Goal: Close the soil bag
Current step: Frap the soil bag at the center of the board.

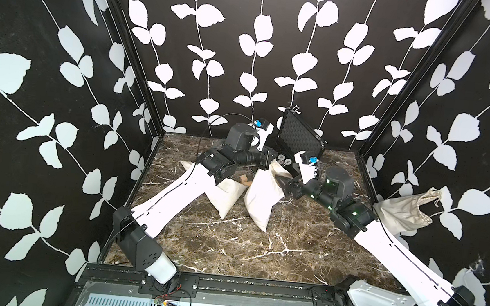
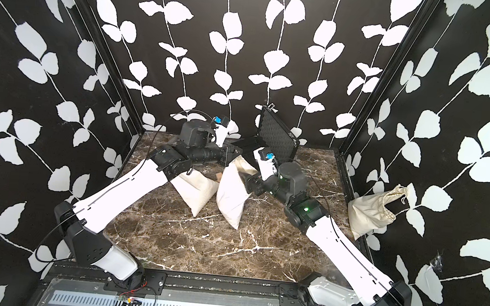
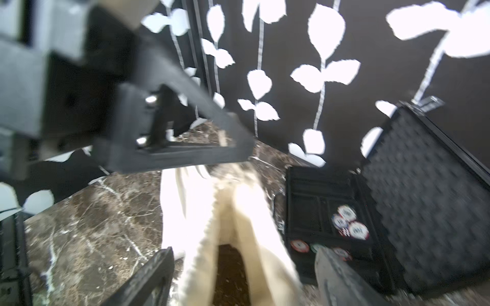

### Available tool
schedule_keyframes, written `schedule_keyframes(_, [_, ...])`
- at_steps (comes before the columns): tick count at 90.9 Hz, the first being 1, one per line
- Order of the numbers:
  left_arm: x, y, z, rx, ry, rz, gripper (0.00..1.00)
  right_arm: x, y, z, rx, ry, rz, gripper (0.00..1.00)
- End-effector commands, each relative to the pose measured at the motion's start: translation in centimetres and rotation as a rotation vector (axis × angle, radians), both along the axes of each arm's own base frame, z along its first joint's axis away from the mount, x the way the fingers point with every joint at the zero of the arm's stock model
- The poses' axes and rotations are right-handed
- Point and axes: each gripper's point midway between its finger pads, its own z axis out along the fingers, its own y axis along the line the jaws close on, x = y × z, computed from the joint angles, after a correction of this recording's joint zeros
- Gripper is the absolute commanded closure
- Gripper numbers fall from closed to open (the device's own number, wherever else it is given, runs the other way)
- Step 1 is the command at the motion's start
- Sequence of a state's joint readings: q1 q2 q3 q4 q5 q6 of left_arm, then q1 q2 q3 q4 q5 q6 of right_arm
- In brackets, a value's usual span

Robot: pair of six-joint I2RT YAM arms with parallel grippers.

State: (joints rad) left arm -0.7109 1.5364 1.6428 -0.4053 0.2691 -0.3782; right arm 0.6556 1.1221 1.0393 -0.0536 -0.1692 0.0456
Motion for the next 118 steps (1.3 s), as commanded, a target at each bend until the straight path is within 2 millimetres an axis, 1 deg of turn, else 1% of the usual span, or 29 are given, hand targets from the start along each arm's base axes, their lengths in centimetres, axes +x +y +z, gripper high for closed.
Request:
schedule_keyframes(1, [-1.4,0.4,4.5,-0.118,-0.074,-0.023,1.00,1.0,1.5,2.1,-0.007,-0.097,-0.006,0.14])
schedule_keyframes(7, [-1.6,0.4,5.0,-0.134,-0.077,-0.031,1.00,1.9,2.2,1.8,-0.028,-0.088,-0.026,0.16])
schedule_keyframes(11, [-1.9,0.4,5.1,-0.143,-0.076,-0.037,1.00,2.7,2.3,1.4,-0.039,-0.084,-0.055,0.21])
schedule_keyframes(20, [-2.2,0.8,5.7,-0.158,-0.087,-0.030,1.00,4.6,1.6,0.7,-0.063,-0.092,-0.153,0.38])
schedule_keyframes(25, [-2.3,1.5,6.1,-0.162,-0.102,-0.010,1.00,5.4,1.2,-0.3,-0.098,-0.086,-0.189,0.51])
schedule_keyframes(28, [-2.4,1.9,6.4,-0.167,-0.107,-0.001,1.00,5.8,0.9,-1.2,-0.128,-0.073,-0.206,0.60])
schedule_keyframes(32, [-1.8,3.5,7.2,-0.183,-0.122,0.040,1.00,6.4,0.2,-2.7,-0.170,-0.046,-0.236,0.73])
schedule_keyframes(36, [-1.3,5.2,7.8,-0.196,-0.131,0.081,1.00,6.9,-0.8,-4.1,-0.200,-0.020,-0.267,0.82])
schedule_keyframes(41, [-1.0,7.1,8.7,-0.211,-0.150,0.127,1.00,7.5,-2.5,-6.4,-0.242,0.018,-0.314,0.88])
schedule_keyframes(48, [-0.6,10.0,9.7,-0.236,-0.167,0.193,1.00,7.7,-5.4,-9.4,-0.315,0.074,-0.389,0.90])
schedule_keyframes(53, [-0.3,12.0,10.4,-0.262,-0.180,0.240,1.00,7.8,-7.4,-11.1,-0.361,0.103,-0.435,0.90])
schedule_keyframes(57, [-0.1,13.4,10.9,-0.280,-0.199,0.275,1.00,7.5,-8.5,-12.1,-0.389,0.129,-0.446,0.90])
schedule_keyframes(60, [-0.1,14.1,11.1,-0.284,-0.215,0.294,1.00,7.2,-8.6,-12.4,-0.404,0.137,-0.431,0.90])
schedule_keyframes(64, [-0.2,14.3,11.3,-0.284,-0.229,0.298,1.00,6.6,-7.6,-12.0,-0.389,0.140,-0.366,0.88])
schedule_keyframes(69, [-0.2,13.4,11.5,-0.308,-0.221,0.251,1.00,5.8,-5.6,-10.5,-0.321,0.137,-0.271,0.85])
schedule_keyframes(74, [-0.1,12.2,11.3,-0.340,-0.191,0.194,1.00,5.2,-3.3,-8.3,-0.247,0.097,-0.198,0.80])
schedule_keyframes(79, [0.1,11.2,11.0,-0.365,-0.159,0.147,1.00,5.0,-1.3,-5.9,-0.188,0.037,-0.159,0.78])
schedule_keyframes(88, [0.1,10.7,11.1,-0.390,-0.146,0.122,1.00,4.5,2.0,-2.4,-0.134,-0.044,-0.108,0.68])
schedule_keyframes(95, [-0.2,10.6,11.4,-0.394,-0.150,0.112,1.00,4.2,3.9,0.1,-0.082,-0.105,-0.090,0.59])
schedule_keyframes(104, [-0.3,10.5,11.8,-0.396,-0.151,0.109,1.00,4.2,5.4,2.4,-0.015,-0.143,-0.081,0.48])
schedule_keyframes(108, [-0.3,10.5,11.7,-0.399,-0.147,0.106,1.00,4.1,6.1,3.1,0.000,-0.152,-0.075,0.42])
schedule_keyframes(118, [-0.4,10.3,11.8,-0.409,-0.141,0.096,1.00,3.5,8.1,4.4,0.030,-0.165,-0.035,0.34])
